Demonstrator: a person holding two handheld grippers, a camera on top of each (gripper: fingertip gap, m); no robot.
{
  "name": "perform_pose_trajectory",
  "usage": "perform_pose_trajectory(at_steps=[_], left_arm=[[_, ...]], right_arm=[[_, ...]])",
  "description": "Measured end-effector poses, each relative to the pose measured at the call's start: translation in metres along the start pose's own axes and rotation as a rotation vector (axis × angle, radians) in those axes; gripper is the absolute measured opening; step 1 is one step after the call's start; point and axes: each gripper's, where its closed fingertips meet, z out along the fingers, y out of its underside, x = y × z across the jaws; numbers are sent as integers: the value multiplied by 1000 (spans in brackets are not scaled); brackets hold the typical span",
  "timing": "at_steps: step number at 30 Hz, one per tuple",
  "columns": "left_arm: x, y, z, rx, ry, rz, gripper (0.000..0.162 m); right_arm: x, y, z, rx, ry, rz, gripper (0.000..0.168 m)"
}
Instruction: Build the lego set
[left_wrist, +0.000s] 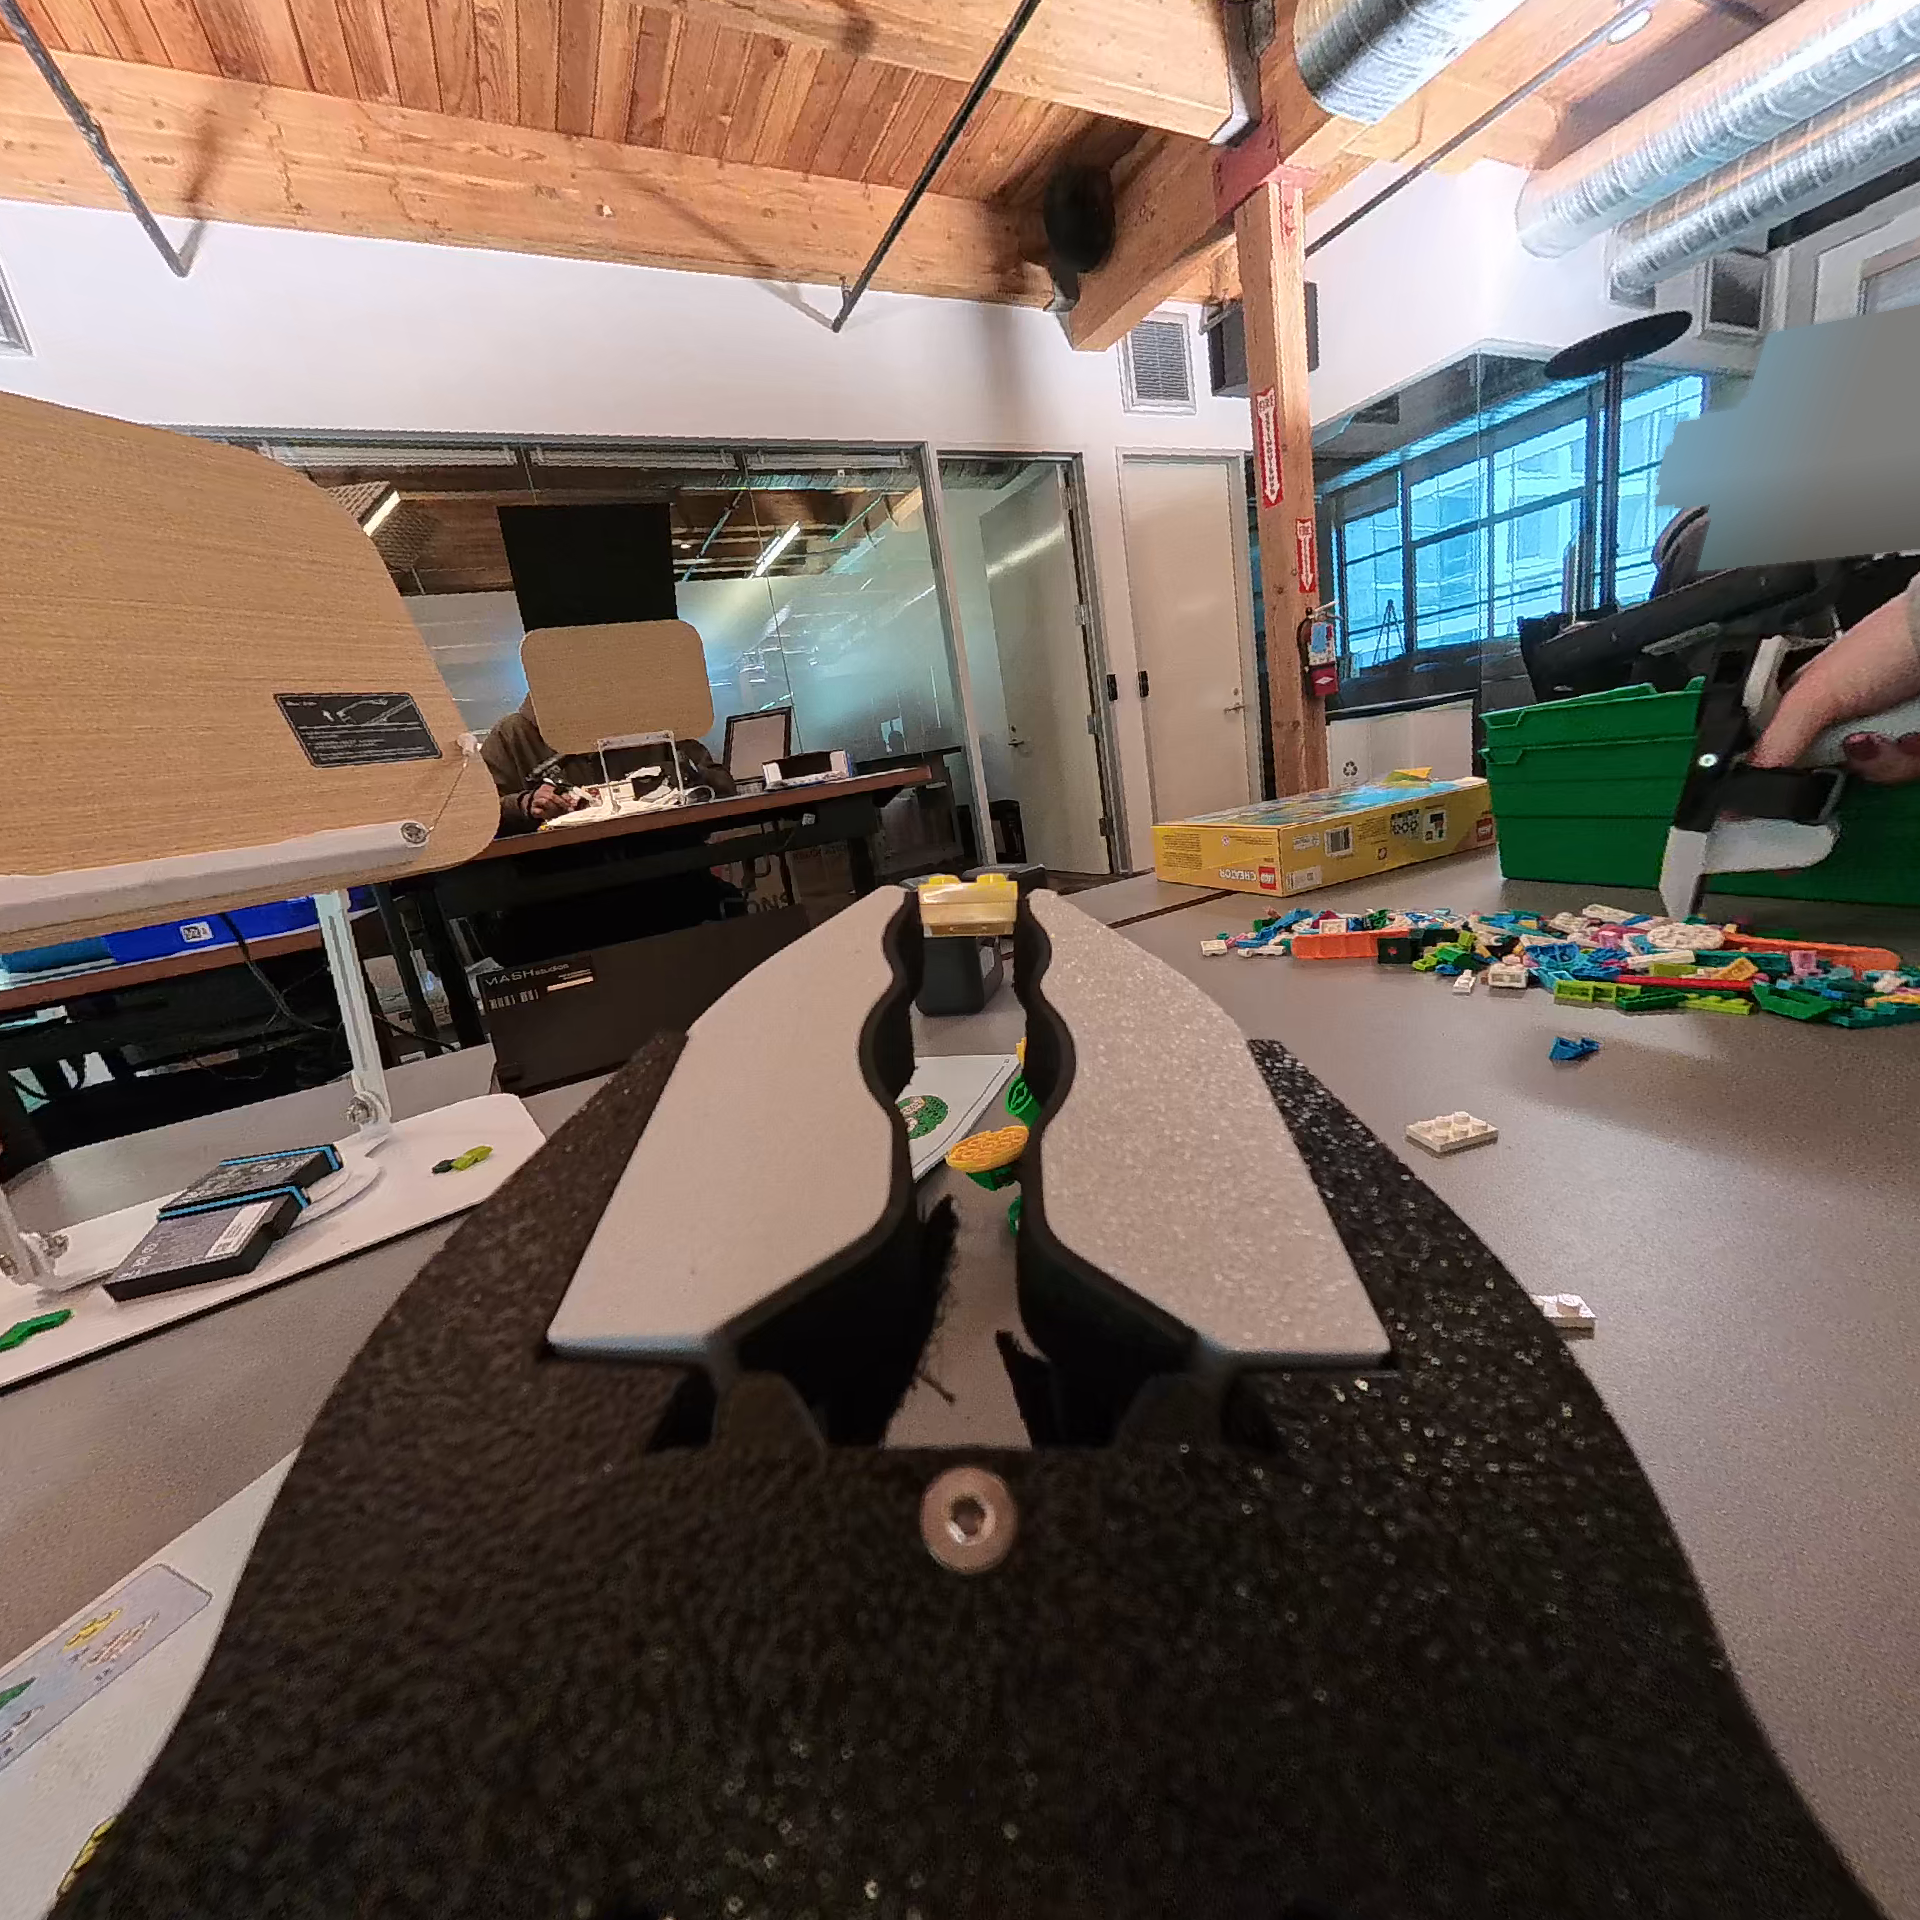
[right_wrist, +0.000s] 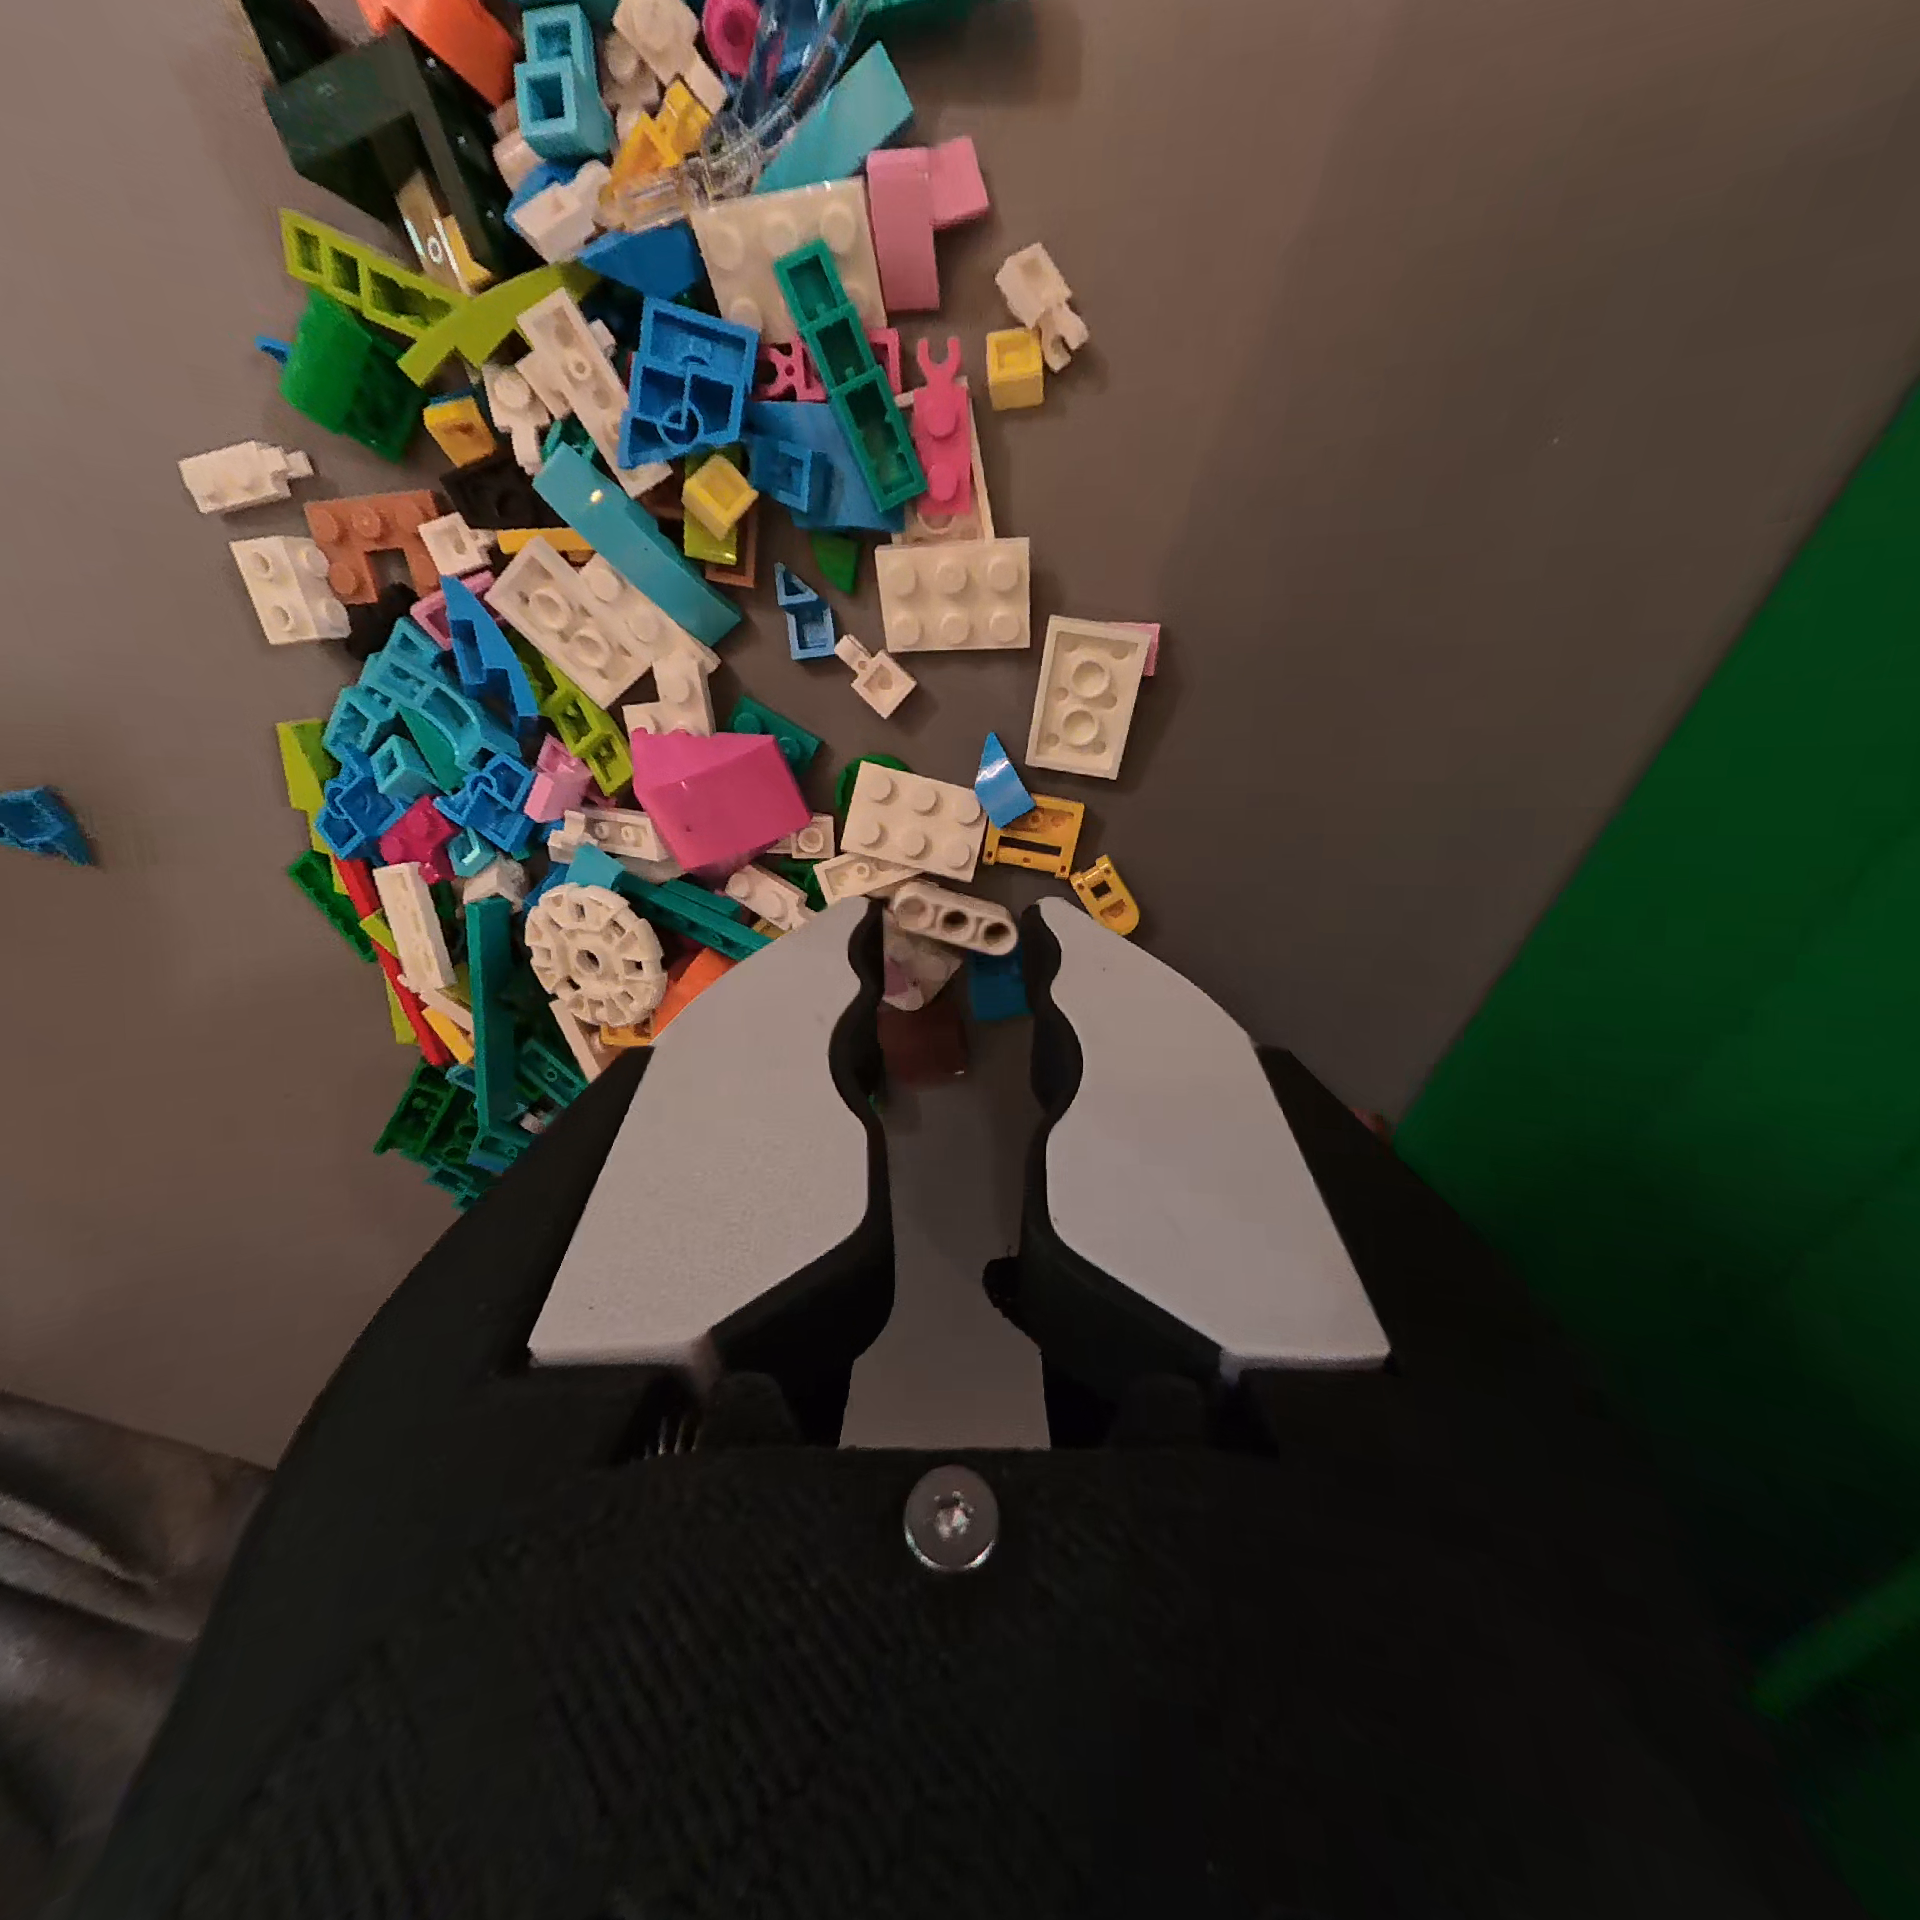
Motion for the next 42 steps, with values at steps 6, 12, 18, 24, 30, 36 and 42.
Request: perform_pose_trajectory(at_steps=[6, 12, 18, 24, 30, 36, 42], left_arm=[[0, 0, 0, -1, 0, 1, 16], [0, 0, 0, -1, 0, 0, 16], [0, 0, 0, 0, 1, -3, 16], [0, 0, 0, 0, 1, -5, 16], [0, 0, 0, 0, 1, -7, 16], [0, 0, 0, 0, 2, -7, 16], [0, 0, -1, 0, 2, -7, 16]], right_arm=[[2, 0, 2, -11, -11, 20, 14], [6, -3, -4, 2, 1, 4, 11], [-8, -2, -9, -17, 16, -301, 24], [17, 5, -10, -197, 275, -583, 24], [21, 12, -5, -334, 289, -761, 21], [18, 7, 1, -328, 261, -780, 12], [-12, -17, -13, -92, 197, -892, 7]])
